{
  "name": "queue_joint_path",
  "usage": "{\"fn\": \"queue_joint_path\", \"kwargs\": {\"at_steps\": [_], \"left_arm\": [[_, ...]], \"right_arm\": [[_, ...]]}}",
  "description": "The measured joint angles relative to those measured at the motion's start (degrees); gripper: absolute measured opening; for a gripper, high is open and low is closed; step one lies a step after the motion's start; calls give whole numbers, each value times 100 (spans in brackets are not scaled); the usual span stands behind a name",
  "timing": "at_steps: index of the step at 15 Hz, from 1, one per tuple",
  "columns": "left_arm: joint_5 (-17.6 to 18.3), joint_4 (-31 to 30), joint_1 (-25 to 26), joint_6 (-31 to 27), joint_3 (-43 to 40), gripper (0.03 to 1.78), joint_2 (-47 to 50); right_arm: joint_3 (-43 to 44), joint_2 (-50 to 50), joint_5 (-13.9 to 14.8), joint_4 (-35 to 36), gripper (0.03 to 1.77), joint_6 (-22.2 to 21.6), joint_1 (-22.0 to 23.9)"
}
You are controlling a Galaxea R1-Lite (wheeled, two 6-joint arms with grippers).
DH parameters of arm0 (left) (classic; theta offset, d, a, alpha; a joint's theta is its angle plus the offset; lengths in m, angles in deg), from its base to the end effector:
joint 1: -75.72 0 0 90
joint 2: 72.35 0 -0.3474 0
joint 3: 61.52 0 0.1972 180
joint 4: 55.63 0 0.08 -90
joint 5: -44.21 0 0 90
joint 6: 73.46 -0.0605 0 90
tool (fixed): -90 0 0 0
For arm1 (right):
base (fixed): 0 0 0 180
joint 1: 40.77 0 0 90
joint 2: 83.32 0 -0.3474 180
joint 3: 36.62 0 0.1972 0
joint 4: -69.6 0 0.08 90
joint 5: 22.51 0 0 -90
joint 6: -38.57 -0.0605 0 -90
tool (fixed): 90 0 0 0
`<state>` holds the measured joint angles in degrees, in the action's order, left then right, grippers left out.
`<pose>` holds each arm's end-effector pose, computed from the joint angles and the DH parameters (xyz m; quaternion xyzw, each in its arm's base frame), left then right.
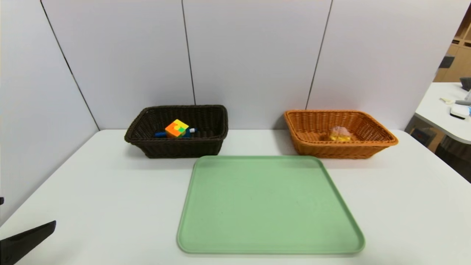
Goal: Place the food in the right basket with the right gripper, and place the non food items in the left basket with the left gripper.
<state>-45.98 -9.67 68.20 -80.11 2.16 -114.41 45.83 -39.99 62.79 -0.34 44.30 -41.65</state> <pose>0.0530 -0.0068 0.2475 0.0707 0.2064 -0.0746 0.9731 0.0207 0.0053 0.2909 -0.0393 0.2629 0.0601 0.9621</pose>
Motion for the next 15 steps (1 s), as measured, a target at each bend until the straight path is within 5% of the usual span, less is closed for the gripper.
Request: {"fn": "queue_joint_path", "kwargs": {"at_steps": [5, 15], "left_arm": [[82, -116, 500, -68, -717, 169, 830], [106, -160, 629, -46, -1971, 169, 2324]], "right_arm": [[-400, -647, -30, 0, 169, 7, 145], [-1310, -1943, -317, 50, 169, 35, 118]]}}
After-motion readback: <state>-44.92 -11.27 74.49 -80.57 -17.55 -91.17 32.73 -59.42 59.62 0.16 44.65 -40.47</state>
